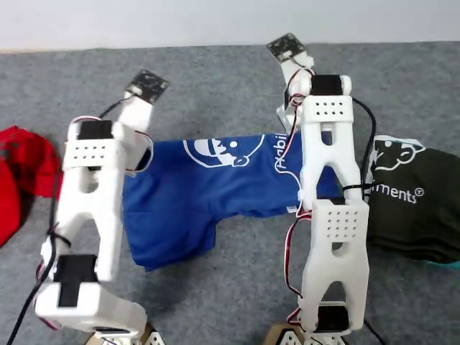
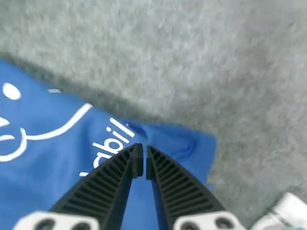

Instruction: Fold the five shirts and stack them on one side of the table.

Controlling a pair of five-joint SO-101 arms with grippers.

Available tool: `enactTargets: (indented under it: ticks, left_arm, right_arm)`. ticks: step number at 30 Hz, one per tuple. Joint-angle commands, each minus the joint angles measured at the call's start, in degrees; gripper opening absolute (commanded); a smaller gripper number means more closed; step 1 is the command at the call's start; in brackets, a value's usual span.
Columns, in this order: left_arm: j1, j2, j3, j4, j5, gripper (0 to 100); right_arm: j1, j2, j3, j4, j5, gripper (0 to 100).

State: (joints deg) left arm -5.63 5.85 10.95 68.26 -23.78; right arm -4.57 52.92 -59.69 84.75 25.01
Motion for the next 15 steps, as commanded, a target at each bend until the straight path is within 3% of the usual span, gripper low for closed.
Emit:
enactTargets:
  ticks: [1, 4, 6, 15]
  left_arm:
    - [-0.44, 6.51, -0.57, -5.71, -0.44, 0]
    - [-2.29, 15.82, -4.88, -5.98, -0.44, 0]
    - [-3.78, 20.04, -10.68, -2.02, -0.44, 0]
    - [-9.67, 25.67, -27.56, 9.41, -0.53, 0]
  right_arm:
    - [2.33, 3.91, -1.85, -3.91, -0.53, 2.5]
    - [4.70, 9.19, -1.93, -8.57, -0.44, 2.5]
    - [6.11, 10.77, -2.46, -9.63, -0.53, 2.5]
    - [7.16, 11.21, -10.46, -4.09, -0.53, 2.5]
